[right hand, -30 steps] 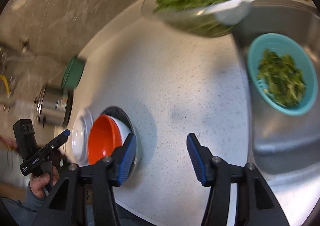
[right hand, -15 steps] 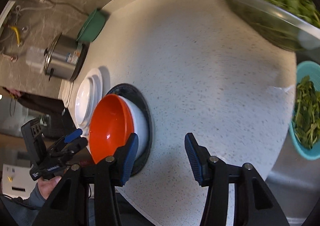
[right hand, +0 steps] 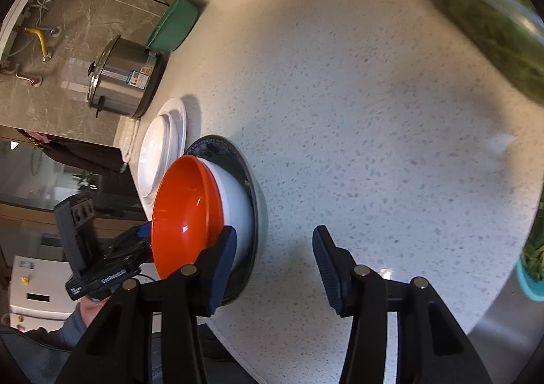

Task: Organize plates and bowls
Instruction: 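Close the left gripper on the bowl stack rim while the right gripper grips the opposite rim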

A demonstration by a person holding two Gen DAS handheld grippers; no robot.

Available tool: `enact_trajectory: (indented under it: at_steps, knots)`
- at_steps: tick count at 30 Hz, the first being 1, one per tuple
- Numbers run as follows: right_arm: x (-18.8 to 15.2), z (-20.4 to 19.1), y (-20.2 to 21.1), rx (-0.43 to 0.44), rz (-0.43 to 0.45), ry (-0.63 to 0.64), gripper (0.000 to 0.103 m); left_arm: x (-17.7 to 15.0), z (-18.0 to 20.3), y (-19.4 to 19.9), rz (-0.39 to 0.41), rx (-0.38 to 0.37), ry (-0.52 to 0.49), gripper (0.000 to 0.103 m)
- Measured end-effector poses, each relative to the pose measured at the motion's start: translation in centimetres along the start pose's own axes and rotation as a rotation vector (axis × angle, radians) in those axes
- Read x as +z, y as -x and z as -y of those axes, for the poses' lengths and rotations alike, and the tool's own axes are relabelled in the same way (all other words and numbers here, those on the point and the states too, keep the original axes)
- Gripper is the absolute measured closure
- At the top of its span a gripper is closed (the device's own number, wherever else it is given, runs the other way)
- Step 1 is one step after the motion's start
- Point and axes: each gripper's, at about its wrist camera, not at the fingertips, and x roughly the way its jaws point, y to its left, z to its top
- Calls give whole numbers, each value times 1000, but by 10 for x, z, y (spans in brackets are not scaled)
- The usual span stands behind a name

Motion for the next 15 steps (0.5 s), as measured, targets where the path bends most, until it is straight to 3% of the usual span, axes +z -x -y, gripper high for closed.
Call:
enact_trajectory:
  at_steps: [3,7,11,15]
  knots:
    - [0,6,-5,17,-14,-15,56,5,0,-2,2,-21,4,58]
    - [-1,11,-9,84,-23,-32,70,11,1,-13,-11,-65,30,63]
    - [-3,12,-9,126,-15,-30,84,16,2,-17,-23,-83,3,71]
    - [-3,7,-8,141,-14,-19,89,20,7,-22,-19,-82,-26,74]
